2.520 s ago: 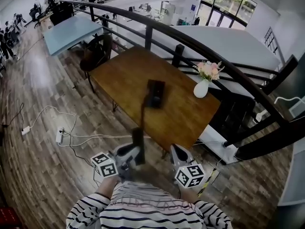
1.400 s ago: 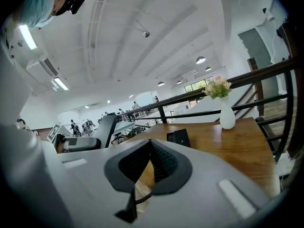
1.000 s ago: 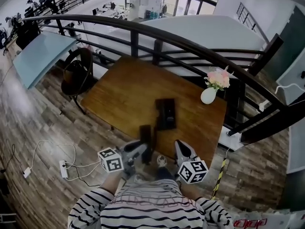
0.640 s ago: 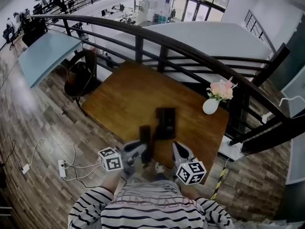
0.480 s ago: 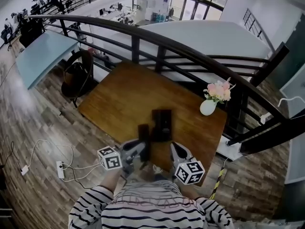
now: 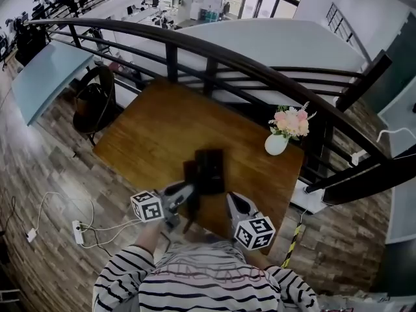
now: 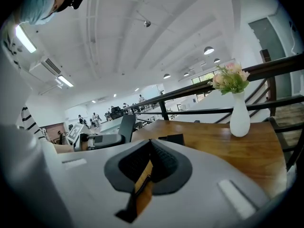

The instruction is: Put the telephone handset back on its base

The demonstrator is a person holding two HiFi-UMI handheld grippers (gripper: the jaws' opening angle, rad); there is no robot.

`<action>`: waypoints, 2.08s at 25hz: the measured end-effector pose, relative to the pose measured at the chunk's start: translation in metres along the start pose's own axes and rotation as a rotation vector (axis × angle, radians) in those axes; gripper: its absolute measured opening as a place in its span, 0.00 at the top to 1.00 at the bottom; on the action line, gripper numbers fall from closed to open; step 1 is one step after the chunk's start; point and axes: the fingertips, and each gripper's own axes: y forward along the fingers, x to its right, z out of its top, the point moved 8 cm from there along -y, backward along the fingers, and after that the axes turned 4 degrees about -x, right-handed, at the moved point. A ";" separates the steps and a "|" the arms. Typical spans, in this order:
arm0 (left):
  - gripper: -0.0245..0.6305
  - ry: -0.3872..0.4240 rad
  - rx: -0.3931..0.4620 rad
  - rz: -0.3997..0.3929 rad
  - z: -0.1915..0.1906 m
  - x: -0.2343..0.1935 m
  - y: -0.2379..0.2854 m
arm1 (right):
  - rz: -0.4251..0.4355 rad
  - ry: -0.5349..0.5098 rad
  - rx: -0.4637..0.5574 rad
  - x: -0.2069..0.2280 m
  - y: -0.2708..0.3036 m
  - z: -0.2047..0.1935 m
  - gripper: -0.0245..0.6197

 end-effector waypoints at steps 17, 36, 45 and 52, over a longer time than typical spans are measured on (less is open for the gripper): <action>0.85 -0.064 -0.048 0.046 0.001 -0.070 0.056 | -0.006 0.060 -0.028 0.046 0.021 0.000 0.96; 0.85 -0.192 -0.105 0.046 -0.022 -0.131 0.085 | -0.045 0.095 -0.063 0.076 0.024 -0.007 0.96; 0.85 -0.230 -0.111 0.028 -0.024 -0.138 0.094 | -0.048 0.099 -0.073 0.082 0.026 -0.007 0.96; 0.85 -0.262 -0.128 0.011 -0.027 -0.151 0.095 | -0.061 0.102 -0.084 0.083 0.032 -0.007 0.96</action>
